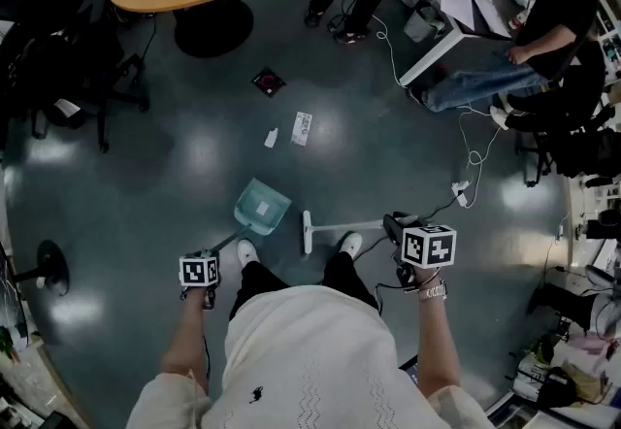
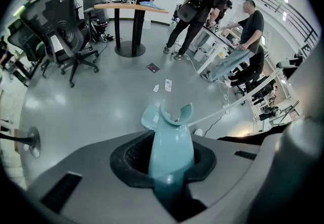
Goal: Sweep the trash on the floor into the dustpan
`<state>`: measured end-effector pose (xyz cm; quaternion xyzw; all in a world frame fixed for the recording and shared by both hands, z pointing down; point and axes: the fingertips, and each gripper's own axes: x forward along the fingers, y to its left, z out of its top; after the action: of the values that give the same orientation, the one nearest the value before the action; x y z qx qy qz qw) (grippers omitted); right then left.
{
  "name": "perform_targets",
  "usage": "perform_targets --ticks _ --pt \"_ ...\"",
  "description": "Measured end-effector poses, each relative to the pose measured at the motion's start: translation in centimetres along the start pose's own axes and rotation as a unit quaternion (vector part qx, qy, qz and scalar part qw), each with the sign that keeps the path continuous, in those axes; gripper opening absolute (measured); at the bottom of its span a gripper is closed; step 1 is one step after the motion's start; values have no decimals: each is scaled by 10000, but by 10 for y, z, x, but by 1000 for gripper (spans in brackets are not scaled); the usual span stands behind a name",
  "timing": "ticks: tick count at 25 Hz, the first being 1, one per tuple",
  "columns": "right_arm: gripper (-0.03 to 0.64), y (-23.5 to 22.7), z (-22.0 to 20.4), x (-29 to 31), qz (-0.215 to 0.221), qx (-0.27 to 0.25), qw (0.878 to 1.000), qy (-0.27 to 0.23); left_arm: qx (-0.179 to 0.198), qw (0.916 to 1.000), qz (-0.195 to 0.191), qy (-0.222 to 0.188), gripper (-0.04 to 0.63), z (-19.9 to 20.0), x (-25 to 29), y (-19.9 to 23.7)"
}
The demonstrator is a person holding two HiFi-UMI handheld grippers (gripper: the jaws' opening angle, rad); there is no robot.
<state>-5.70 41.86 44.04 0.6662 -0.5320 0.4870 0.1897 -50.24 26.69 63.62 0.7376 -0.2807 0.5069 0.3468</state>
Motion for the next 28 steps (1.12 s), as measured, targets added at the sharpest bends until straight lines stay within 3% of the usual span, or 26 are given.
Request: perform_targets --ticks 5,9,12,17,23,28 --pt "118 -98 34 -21 167 -694 9974 -121 -870 9956 258 -241 91 7 5 -102" --pt "118 -177 68 -30 310 -1341 9905 -3 -1730 9820 543 -531 91 9 -4 -175" --pt "118 -232 109 -27 315 -1722 9846 34 -2096 9728 715 -674 91 10 2 -225" --pt "118 -299 187 2 268 -2136 9763 205 -2431 9636 942 -590 91 20 28 -280" --pt "118 -344 299 47 362 -2305 9716 393 -2825 9526 1055 -401 91 46 72 -307" --pt "118 -356 382 74 560 -2575 9642 280 -2317 9670 1053 -109 91 83 92 -331"
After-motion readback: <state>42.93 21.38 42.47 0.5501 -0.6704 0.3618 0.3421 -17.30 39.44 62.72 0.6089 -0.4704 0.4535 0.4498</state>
